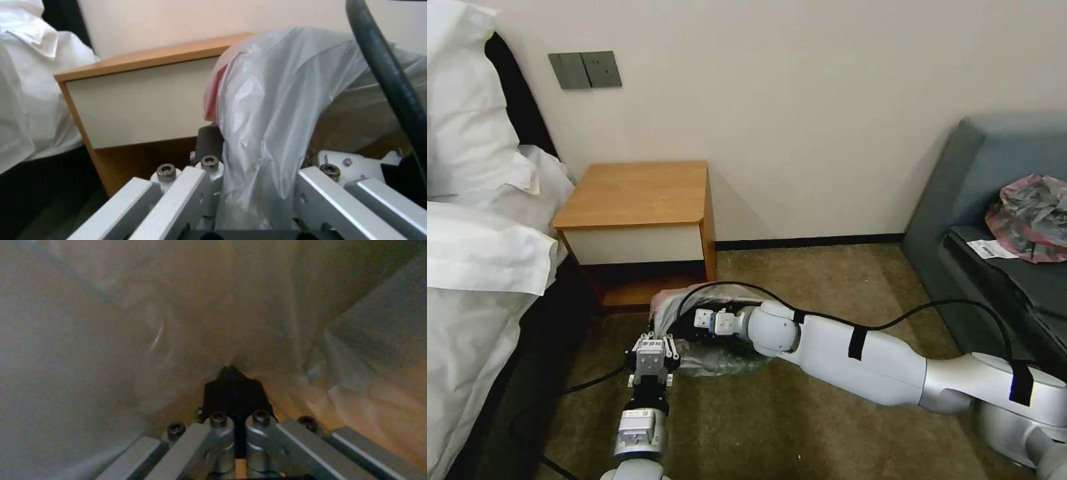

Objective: Pick up the garbage bag from the table and place it over the trash can.

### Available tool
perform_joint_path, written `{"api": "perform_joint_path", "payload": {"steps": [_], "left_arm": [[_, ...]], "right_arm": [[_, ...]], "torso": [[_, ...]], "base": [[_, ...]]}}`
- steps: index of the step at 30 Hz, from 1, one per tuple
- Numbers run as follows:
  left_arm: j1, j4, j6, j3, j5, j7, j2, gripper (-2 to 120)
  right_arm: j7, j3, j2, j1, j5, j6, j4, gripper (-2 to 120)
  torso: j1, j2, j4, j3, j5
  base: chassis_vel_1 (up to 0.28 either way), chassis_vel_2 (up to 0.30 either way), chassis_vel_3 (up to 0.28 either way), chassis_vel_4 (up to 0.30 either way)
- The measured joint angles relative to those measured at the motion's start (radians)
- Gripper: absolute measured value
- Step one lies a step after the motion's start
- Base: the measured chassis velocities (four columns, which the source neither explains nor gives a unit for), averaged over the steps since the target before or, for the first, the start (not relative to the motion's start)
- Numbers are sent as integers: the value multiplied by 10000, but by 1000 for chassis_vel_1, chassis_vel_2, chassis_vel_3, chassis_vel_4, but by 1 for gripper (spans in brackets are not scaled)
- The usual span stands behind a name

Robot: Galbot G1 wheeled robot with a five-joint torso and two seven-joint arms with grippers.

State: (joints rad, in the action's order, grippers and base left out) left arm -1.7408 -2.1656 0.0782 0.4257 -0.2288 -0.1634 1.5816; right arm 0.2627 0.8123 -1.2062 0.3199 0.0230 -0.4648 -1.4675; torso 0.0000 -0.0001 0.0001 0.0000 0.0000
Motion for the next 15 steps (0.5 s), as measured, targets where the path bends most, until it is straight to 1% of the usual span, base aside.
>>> {"api": "perform_joint_path", "payload": {"steps": [3,6,10,13,15], "left_arm": [[44,78,5,74,2,-1,8,6],[134,250,0,232,117,-46,84,6],[185,344,-37,297,225,-75,105,6],[295,533,-184,400,445,-184,16,6],[323,577,-265,418,553,-246,-18,6]], "right_arm": [[-8,-87,8,113,24,0,-114,0],[-17,-398,323,427,209,19,-752,0],[-13,-736,511,664,268,45,-1165,0],[29,-1224,886,1107,410,87,-1885,0],[68,-1403,1011,1309,414,127,-2127,0]], "torso": [[0,0,-1,0,1],[0,0,-2,-1,1],[0,0,0,-1,0],[0,0,-1,-1,-2],[0,0,-1,-1,1]], "base": [[0,0,0,0],[0,0,0,0],[0,0,0,0],[0,0,0,0],[0,0,0,0]]}}
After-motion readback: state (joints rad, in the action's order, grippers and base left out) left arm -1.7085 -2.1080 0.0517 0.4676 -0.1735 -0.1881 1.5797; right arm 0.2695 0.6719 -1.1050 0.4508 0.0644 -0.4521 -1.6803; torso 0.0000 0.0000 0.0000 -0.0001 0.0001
